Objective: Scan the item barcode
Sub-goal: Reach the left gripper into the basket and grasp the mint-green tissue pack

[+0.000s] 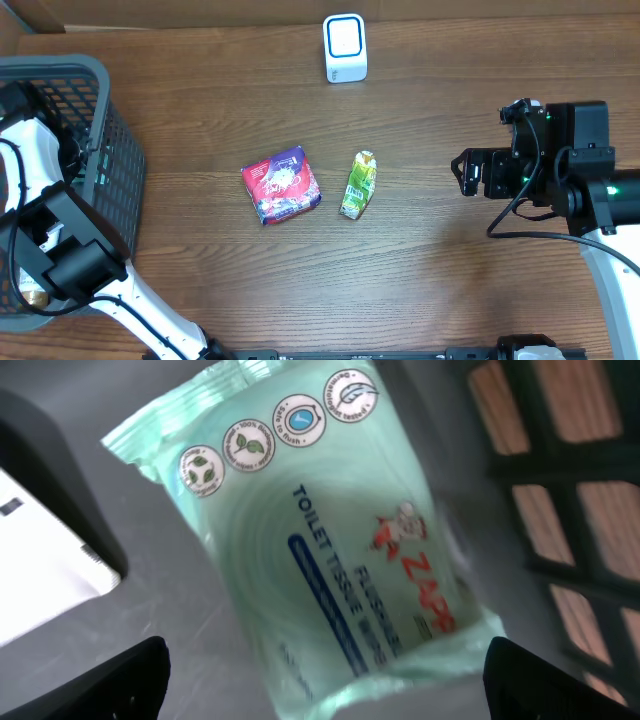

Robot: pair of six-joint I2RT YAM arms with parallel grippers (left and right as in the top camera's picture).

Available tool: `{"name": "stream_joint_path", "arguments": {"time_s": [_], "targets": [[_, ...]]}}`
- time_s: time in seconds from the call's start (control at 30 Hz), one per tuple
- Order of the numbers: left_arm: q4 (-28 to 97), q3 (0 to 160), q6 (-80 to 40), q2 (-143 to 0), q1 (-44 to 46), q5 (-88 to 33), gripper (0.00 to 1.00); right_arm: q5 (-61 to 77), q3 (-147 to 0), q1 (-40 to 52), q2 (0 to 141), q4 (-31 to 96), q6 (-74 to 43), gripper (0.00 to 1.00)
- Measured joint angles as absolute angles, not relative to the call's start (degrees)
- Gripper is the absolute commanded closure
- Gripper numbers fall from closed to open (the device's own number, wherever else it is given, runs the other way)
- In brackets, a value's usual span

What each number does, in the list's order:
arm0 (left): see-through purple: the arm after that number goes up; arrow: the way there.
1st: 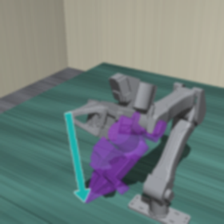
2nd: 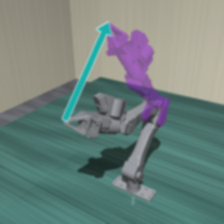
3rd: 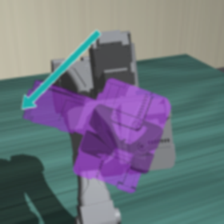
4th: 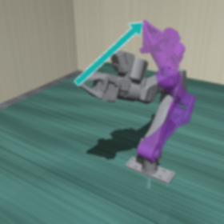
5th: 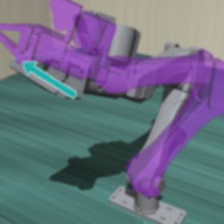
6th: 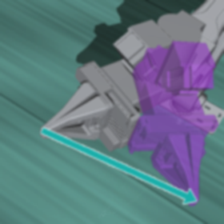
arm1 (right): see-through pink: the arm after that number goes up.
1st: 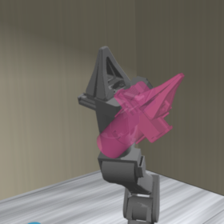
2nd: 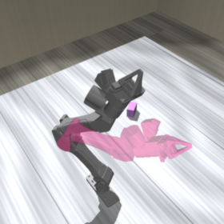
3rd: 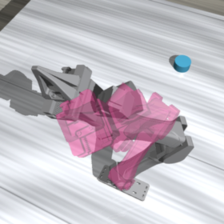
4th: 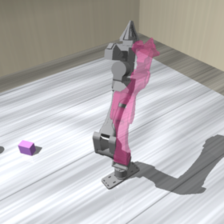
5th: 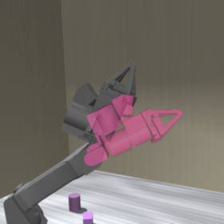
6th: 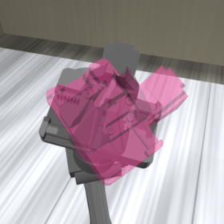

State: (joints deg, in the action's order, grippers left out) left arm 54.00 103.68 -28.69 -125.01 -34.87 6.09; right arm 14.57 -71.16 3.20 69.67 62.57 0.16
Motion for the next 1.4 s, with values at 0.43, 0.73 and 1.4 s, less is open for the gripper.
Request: {"name": "stream_joint_path", "arguments": {"time_s": [0.43,0.73,1.4], "targets": [[52.1,103.66,-30.44,-128.55,-34.87,6.22,0.42,14.57,-71.16,3.2,69.67,62.92,0.14,0.0],[54.89,104.36,-30.72,-128.55,-34.83,6.17,0.96,14.59,-71.16,3.2,69.67,62.59,0.19,0.0],[79.4,121.25,-25.15,-108.36,-34.44,5.32,0.96,14.59,-71.16,3.2,69.67,62.17,0.16,0.0]]}}
